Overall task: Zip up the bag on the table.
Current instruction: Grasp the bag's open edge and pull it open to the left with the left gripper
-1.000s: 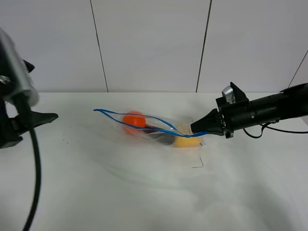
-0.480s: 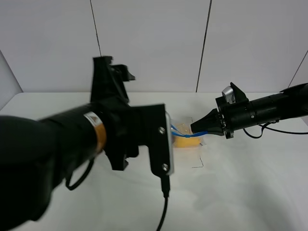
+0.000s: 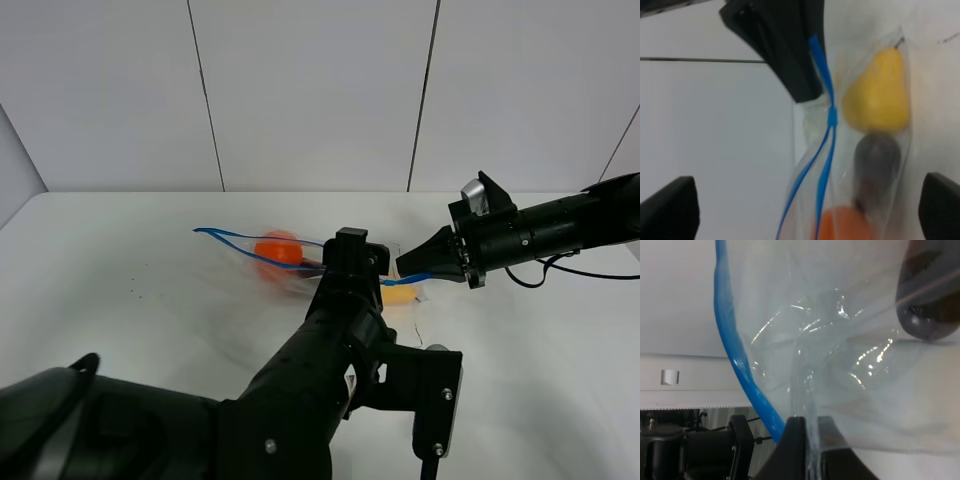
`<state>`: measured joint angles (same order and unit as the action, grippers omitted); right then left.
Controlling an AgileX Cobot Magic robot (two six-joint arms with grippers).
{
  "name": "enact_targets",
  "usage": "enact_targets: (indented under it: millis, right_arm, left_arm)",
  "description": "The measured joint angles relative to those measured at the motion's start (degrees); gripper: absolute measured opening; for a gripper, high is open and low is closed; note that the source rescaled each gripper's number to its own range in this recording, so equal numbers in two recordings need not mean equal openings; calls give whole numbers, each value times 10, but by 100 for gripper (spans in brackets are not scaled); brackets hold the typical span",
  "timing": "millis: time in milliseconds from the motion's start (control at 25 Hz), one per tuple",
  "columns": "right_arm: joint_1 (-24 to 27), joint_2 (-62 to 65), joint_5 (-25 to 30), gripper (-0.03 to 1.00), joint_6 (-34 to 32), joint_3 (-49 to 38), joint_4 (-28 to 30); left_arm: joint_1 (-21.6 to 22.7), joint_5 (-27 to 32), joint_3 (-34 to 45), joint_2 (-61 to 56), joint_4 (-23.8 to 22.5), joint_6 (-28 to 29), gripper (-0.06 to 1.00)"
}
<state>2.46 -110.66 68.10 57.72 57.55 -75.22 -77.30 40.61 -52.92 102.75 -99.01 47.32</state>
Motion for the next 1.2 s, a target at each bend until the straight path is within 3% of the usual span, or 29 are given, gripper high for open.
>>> enact_targets:
  millis: [440, 720, 1040, 1200]
  right_arm:
    - [0, 0, 4, 0, -2, 0, 2]
    - [0, 0, 5, 0, -2, 0, 5]
    - [0, 0, 5, 0, -2, 0, 7]
    - [0, 0, 6, 0, -2, 0, 7]
  left_arm:
    - [7, 4, -98, 103, -4, 13, 82]
    - [50, 7, -108, 111, -5, 13, 81]
    - [52, -1, -111, 111, -5, 13, 80]
    - [52, -8, -111, 111, -5, 13, 66]
